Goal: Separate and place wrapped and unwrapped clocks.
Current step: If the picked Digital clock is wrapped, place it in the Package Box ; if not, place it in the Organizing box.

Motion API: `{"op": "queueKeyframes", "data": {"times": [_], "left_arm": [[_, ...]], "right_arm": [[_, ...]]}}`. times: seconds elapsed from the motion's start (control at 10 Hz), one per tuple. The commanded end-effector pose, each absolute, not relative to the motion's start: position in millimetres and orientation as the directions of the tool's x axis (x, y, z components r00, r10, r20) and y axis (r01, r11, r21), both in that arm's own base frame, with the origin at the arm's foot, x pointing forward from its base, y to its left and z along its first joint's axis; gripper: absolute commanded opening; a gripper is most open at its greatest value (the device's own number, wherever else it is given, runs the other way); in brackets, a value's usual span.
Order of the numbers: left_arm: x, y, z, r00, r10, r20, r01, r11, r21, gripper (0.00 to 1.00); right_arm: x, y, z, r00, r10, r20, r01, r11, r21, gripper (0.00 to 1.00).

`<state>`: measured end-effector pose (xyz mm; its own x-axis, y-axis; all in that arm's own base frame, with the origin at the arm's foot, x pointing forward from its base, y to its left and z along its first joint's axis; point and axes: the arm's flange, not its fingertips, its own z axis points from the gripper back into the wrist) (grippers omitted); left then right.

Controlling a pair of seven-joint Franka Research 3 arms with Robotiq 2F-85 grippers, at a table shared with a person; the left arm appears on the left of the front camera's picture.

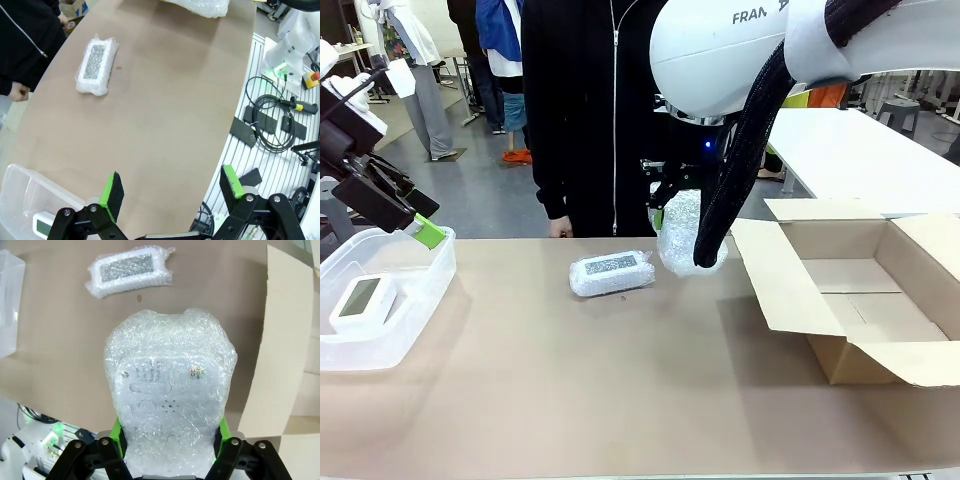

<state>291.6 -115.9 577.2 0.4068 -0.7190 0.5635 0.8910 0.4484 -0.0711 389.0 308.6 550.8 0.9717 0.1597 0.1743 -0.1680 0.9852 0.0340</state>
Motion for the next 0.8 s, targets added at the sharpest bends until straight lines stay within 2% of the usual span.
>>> {"op": "queueKeyframes", "data": {"times": [0.0, 0.1, 0.4, 0.7], "left_arm": [[292, -117, 578, 0.413, -0.720, 0.558, 0.887, 0.458, -0.066, 1.00], [292, -117, 578, 0.413, -0.720, 0.558, 0.887, 0.458, -0.066, 1.00], [292, -117, 578, 0.413, -0.720, 0.558, 0.887, 0.458, -0.066, 1.00], [292, -117, 578, 0.413, -0.720, 0.558, 0.887, 0.458, -0.066, 1.00]], "right_arm": [[389, 309, 551, 0.972, 0.160, 0.174, -0.168, 0.985, 0.034, 0.78], [395, 291, 569, 0.971, 0.126, 0.205, -0.130, 0.991, 0.008, 0.78], [418, 186, 613, 0.993, 0.050, 0.107, -0.048, 0.999, -0.023, 0.78], [440, 79, 600, 0.993, -0.045, 0.112, 0.043, 0.999, 0.015, 0.78]]}}
